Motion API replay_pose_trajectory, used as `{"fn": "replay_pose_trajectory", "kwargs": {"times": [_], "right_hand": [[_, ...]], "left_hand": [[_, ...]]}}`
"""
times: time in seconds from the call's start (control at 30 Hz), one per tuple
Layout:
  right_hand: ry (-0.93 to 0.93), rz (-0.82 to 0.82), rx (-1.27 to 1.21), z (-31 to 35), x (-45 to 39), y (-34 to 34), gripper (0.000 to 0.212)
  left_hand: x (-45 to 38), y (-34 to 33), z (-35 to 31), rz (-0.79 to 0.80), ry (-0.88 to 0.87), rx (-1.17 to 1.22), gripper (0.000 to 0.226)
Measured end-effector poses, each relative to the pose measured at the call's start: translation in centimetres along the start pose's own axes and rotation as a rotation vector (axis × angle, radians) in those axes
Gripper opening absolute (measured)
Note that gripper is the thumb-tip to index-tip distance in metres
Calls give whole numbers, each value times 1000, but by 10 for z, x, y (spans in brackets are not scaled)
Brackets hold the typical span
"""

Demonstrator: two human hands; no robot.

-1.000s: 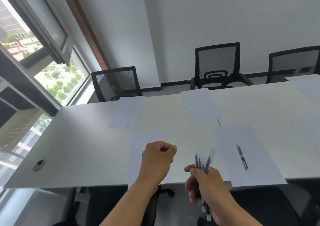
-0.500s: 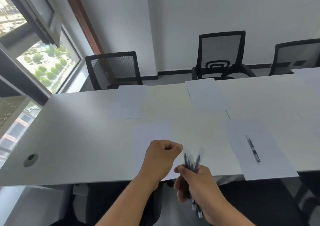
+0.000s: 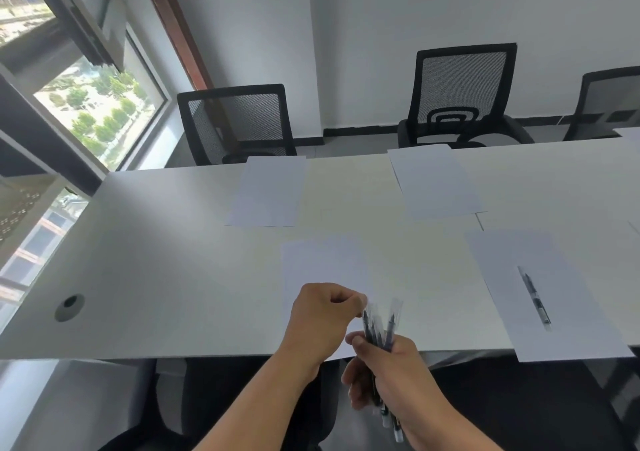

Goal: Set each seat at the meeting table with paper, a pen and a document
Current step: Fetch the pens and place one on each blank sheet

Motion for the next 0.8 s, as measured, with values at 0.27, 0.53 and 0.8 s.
{"fn": "replay_pose_trajectory", "kwargs": {"times": [0.27,0.53,0.8], "right_hand": [[-38,-29,-47,-13,-15,-10,20],[-117,-90,-27,-35,-31,-5,30],[-163,-152,-28,-55,-51,6,28]], "left_hand": [[-22,16,19,-41,48,6,19],[-62,35,33,-116,67,24,27],[-118,43,44,-174,140,31,29]]}}
Point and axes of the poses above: each hand's wrist, its own x-axis away from the middle knuckle, its own y-axis out of the back of the hand, z = x × y, the point moved 8 cm from there along -x, towards the middle knuckle, and after that the axes turned 10 degrees about y, right-handed, at the moved point
